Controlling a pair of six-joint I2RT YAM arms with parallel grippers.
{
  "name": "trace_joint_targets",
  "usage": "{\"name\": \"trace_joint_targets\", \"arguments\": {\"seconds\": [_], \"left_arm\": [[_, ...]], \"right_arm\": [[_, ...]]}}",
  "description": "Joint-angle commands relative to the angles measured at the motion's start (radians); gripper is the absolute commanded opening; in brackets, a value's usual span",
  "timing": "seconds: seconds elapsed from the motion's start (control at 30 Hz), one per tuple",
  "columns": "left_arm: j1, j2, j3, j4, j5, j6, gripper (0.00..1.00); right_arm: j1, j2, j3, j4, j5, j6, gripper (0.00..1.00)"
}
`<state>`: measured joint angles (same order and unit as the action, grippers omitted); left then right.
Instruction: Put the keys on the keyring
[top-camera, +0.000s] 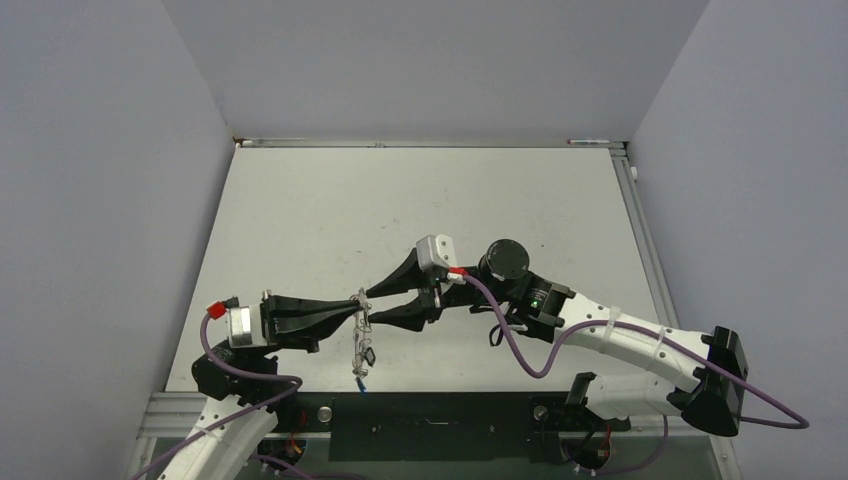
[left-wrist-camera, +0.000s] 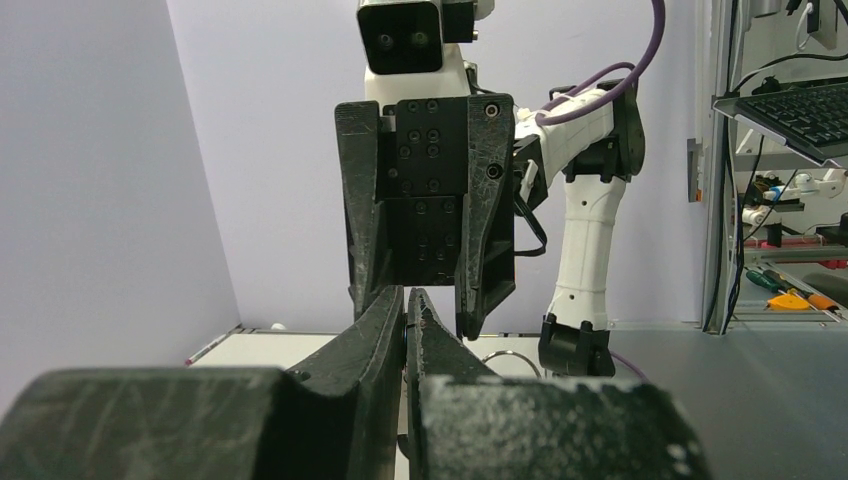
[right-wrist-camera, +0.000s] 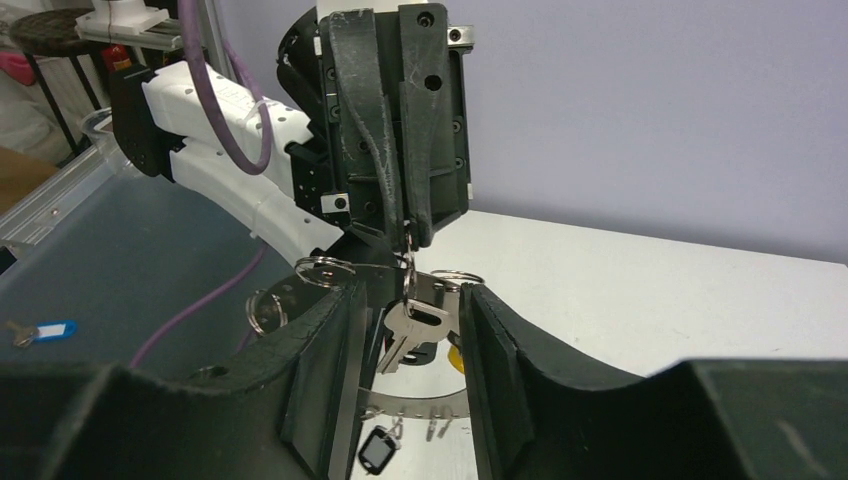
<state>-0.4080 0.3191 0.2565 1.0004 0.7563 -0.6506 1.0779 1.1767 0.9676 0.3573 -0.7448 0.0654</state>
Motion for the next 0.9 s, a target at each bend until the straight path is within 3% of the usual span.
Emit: {"name": "trace_joint_targets", "arguments": {"seconds": [0.0, 0.3, 0.67, 0.73, 0.8, 0.87], "left_arm": [[0.015, -0.003, 0.007, 0.065, -0.041, -0.019, 0.00], [0.023, -0.009, 0.003, 0.067, -0.049, -0.021, 0.00], [0.035, -0.010, -0.002, 0.078, -0.066, -0.026, 0.00], [0.035, -0.010, -0.003, 0.077, -0.064, -0.028, 0.00], [0.035, -0.011, -0.002, 0.075, -0.064, -0.028, 0.00], [0.035, -0.011, -0.003, 0.075, -0.063, -0.029, 0.00]], "right_arm": [[0.017, 0.015, 0.019, 0.084, -0.025, 0.003, 0.35], [0.019, 0.000, 0.004, 0.041, 0.011, -0.024, 0.06], [0.023, -0.019, -0.099, 0.081, 0.040, 0.023, 0.05], [0.025, -0.016, -0.095, 0.077, 0.047, 0.019, 0.10], [0.025, -0.018, -0.088, 0.074, 0.055, 0.010, 0.29], [0.025, -0.020, -0.082, 0.080, 0.062, 0.005, 0.38]]}}
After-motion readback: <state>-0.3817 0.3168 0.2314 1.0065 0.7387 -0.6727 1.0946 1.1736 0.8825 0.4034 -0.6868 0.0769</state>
